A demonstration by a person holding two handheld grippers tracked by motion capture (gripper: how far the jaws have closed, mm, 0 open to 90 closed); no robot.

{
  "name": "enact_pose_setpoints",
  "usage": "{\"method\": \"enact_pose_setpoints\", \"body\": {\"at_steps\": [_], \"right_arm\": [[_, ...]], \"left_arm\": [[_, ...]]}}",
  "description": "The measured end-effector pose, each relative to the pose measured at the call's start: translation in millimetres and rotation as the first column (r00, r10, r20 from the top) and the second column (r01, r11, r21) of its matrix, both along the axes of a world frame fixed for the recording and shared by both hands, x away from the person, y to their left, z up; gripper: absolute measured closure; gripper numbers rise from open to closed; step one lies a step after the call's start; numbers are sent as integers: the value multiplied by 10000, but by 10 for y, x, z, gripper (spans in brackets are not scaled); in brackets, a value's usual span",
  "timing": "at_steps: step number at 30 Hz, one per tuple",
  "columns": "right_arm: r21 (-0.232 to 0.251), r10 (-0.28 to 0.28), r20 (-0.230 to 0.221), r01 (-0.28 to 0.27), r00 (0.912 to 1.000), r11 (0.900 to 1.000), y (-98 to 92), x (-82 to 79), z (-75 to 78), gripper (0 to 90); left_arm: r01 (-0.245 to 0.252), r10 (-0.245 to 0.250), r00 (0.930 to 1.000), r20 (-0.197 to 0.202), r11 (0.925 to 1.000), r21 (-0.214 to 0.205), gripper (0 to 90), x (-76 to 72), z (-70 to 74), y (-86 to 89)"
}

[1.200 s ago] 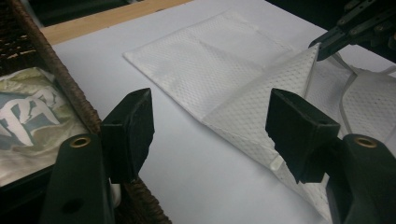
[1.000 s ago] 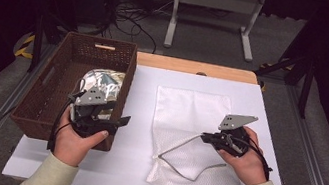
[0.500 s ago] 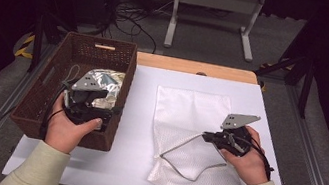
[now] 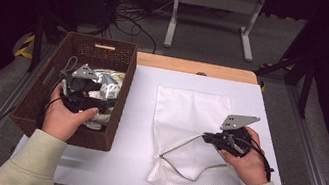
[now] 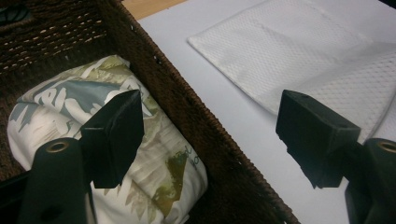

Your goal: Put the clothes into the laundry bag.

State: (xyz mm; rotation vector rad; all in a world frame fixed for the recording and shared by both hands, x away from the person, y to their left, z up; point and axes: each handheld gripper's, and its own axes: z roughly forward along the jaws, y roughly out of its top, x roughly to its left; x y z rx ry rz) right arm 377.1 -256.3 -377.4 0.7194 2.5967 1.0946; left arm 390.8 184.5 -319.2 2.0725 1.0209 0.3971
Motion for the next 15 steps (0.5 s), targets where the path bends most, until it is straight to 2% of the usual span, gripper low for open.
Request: {"method": "enact_pose_setpoints", "body": {"at_steps": [6, 15], "right_arm": [[-53, -6, 1, 6, 10000, 10000, 5, -12, -4, 885], [-90, -22, -19, 22, 10000, 10000, -4, -18, -30, 885]], "left_arm": [[-234, 237, 9996, -140, 9996, 168, 232, 112, -31, 46], [-588, 593, 9977, -331, 9982, 136, 229, 244, -51, 136]]}}
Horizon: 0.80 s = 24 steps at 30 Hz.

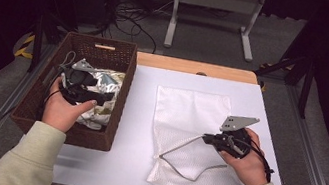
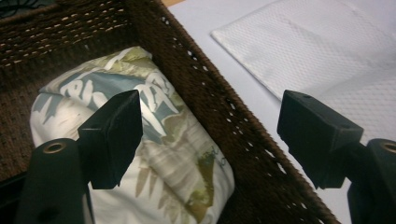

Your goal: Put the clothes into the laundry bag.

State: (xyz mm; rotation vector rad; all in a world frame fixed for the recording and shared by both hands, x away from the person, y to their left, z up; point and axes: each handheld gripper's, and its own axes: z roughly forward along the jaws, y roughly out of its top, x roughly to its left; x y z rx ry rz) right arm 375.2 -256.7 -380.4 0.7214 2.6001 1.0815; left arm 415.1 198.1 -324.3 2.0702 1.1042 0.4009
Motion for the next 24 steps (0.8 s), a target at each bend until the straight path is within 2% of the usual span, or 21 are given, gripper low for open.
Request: {"method": "enact_pose_setpoints", "body": {"at_steps": [11, 19, 24], "right_arm": [[-7, -11, -5, 11, 10000, 10000, -7, -31, -5, 885], [-4, -77, 71, 77, 9999, 10000, -22, -53, 2, 885], [0, -83, 72, 83, 9999, 10000, -34, -64, 4, 884]], "left_arm": [[-530, 533, 9979, -360, 9986, 83, 213, 212, -78, 141], [-1099, 1129, 9901, -831, 9931, 402, 189, 423, -228, 193], [-1448, 1496, 9807, -1258, 9884, 467, 192, 505, -298, 194]]}}
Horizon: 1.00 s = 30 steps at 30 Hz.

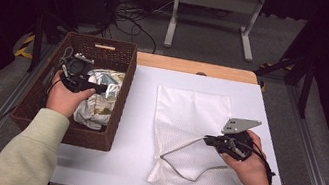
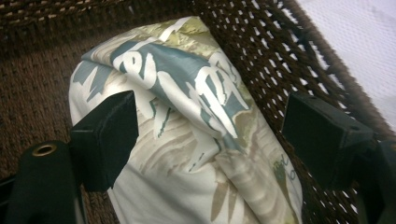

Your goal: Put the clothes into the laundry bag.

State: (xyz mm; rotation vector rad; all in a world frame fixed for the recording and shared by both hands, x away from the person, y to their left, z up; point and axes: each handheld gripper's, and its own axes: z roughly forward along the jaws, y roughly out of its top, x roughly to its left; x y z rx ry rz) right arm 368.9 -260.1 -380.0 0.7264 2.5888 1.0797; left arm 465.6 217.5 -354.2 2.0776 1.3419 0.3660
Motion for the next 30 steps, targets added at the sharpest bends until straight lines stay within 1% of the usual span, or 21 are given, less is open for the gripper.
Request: {"method": "enact_pose_setpoints", "body": {"at_steps": [7, 11, 13, 14, 15, 18, 20, 21, 23, 24, 25, 27, 29, 30], "right_arm": [[-17, 2, 21, -2, 10000, 10000, -8, -8, -4, 885], [-26, -15, 16, 15, 10000, 10000, -9, -9, -5, 885], [-34, -8, 30, 8, 10000, 10000, -7, -10, -7, 885], [-33, -6, 30, 6, 10000, 10000, -7, -10, -7, 885], [-35, -9, 30, 9, 10000, 10000, -7, -11, -6, 885], [-35, -20, 20, 20, 10000, 10000, -11, -11, -8, 885], [-40, -21, 13, 21, 10000, 10000, -9, -11, -10, 884], [-40, -19, 17, 19, 10000, 10000, -8, -12, -10, 885], [-40, -14, 23, 14, 10000, 10000, -8, -12, -9, 884], [-41, -5, 32, 6, 10000, 10000, -7, -14, -9, 884], [-48, -11, 40, 11, 10000, 10000, -8, -15, -8, 884], [-43, -14, 44, 15, 10000, 10000, -10, -16, -7, 884], [-27, -17, 32, 17, 10000, 10000, -12, -17, -6, 884], [-36, -20, 47, 20, 10000, 10000, -11, -17, -7, 884]], "left_arm": [[-284, 304, 9983, -488, 9988, 411, 182, 104, -106, 21], [-354, 387, 9971, -658, 9981, 511, 178, 133, -148, 23], [-418, 473, 9960, -758, 9965, 730, 171, 148, -172, 33], [-422, 486, 9954, -827, 9961, 770, 169, 153, -183, 40], [-442, 504, 9947, -897, 9966, 697, 165, 154, -190, 46], [-493, 555, 9939, -950, 9965, 673, 162, 157, -202, 63], [-502, 585, 9917, -1146, 9960, 746, 145, 174, -228, 76], [-502, 585, 9917, -1146, 9960, 746, 133, 174, -228, 76], [-540, 651, 9869, -1474, 9955, 779, 119, 206, -276, 93], [-601, 726, 9833, -1669, 9950, 792, 82, 222, -303, 99], [-672, 807, 9776, -1944, 9949, 751, 71, 245, -340, 105], [-738, 864, 9770, -1951, 9947, 712, 54, 250, -353, 101], [-864, 1006, 9724, -2104, 9934, 754, 45, 259, -370, 100], [-821, 953, 9707, -2207, 9943, 684, 41, 268, -388, 105]]}}
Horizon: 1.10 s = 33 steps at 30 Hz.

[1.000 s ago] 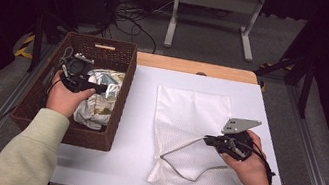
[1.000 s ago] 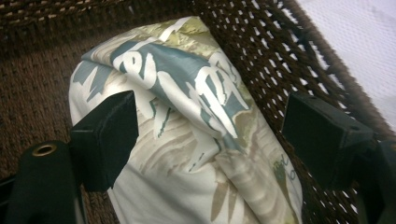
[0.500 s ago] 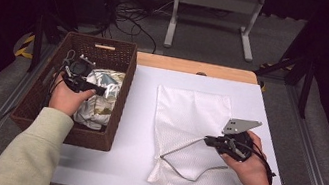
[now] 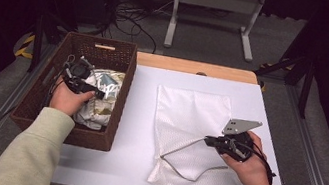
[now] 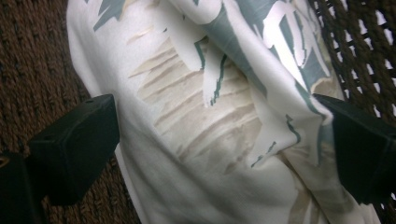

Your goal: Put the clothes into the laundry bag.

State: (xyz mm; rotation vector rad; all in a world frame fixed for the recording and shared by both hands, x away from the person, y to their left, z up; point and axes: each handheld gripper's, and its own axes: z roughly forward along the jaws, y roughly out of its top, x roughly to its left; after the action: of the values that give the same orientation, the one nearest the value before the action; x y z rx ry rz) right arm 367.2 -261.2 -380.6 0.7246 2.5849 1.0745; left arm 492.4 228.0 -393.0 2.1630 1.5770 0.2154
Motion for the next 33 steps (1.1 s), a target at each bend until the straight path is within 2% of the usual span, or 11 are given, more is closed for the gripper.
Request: {"method": "enact_pose_setpoints", "body": {"at_steps": [1, 3, 7, 12, 18, 26, 33], "right_arm": [[-9, 10, 8, -10, 10000, 10000, 2, 0, -1, 884], [-20, 25, -5, -25, 10000, 10000, 5, -2, -3, 884], [-5, 29, 9, -29, 10000, 10000, 2, -6, 1, 883], [-28, 68, 19, -68, 10000, 10000, 9, -6, -4, 883], [-20, 86, 44, -86, 10000, 10000, 4, -8, 0, 883], [-50, 116, 68, -115, 9999, 9999, 12, -9, -3, 884], [-68, 152, 72, -152, 9999, 9999, 18, -9, -7, 884]], "left_arm": [[20, -21, 10000, -80, 9998, -174, 50, 10, -30, 8], [-188, 162, 9985, -527, 9986, -497, 51, 31, -72, 29], [-117, 102, 9990, -444, 9994, -336, 52, 28, -83, 11], [-309, 281, 9971, -705, 9987, -398, 51, 46, -135, 21], [-329, 307, 9961, -825, 9991, -255, 47, 59, -177, 11], [-620, 536, 9915, -1184, 9957, -687, 4, 105, -281, 38], [-717, 572, 9887, -1389, 9922, -1017, 2, 121, -330, 46]]}}
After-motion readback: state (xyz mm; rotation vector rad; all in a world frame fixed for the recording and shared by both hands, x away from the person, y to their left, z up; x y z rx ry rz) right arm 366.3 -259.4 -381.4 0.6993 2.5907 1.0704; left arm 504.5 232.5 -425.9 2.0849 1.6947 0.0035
